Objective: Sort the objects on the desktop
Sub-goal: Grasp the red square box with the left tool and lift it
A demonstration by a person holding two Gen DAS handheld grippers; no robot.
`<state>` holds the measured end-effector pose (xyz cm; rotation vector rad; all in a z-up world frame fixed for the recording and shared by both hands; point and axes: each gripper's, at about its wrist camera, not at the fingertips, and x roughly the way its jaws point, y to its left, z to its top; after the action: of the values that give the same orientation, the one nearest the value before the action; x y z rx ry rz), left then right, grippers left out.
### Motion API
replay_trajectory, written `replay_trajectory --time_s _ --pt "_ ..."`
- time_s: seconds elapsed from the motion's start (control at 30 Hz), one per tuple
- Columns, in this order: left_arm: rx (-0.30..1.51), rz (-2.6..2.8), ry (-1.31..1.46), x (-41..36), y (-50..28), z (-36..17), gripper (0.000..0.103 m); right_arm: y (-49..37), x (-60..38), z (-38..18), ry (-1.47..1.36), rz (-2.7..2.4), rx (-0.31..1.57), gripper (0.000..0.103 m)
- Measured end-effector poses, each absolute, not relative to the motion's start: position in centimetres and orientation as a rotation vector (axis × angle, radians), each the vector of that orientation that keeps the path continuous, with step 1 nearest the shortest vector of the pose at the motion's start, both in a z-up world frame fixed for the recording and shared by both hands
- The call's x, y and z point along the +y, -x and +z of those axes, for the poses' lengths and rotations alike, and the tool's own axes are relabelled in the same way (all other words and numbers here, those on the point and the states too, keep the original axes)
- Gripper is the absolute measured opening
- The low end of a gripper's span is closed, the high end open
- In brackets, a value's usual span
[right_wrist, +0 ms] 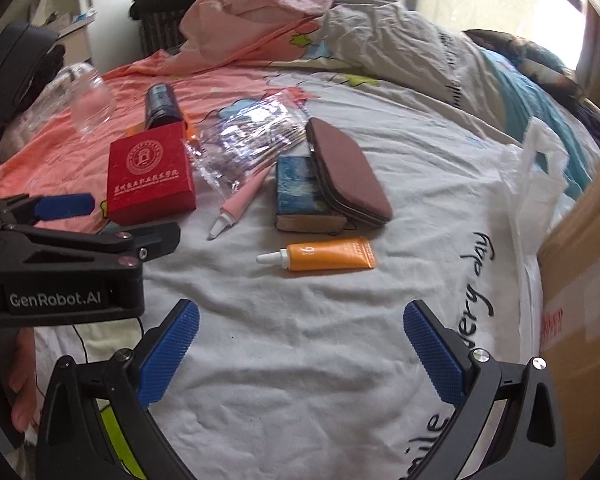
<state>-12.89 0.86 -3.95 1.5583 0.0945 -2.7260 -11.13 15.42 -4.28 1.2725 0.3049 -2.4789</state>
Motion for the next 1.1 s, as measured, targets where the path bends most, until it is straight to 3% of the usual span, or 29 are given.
replay_trajectory --time_s 0.13,0.87,1.1 --pt "0.121 -2.709 -1.574 0.8 13.7 -4.1 0.103 12.2 15.8 -3.9 -1.279 -2.453 0.385 0.103" --pt "0.229 -2.602 -1.569 0.3 17.5 -5.9 0.103 15.4 16.0 -3.5 -1.291 -2.311 0.312 0.103" --pt "0.140 -2.611 -1.568 0.6 17.9 -6.4 0.103 15.7 16.5 -4.2 -1.316 -2.299 0.275 0.103"
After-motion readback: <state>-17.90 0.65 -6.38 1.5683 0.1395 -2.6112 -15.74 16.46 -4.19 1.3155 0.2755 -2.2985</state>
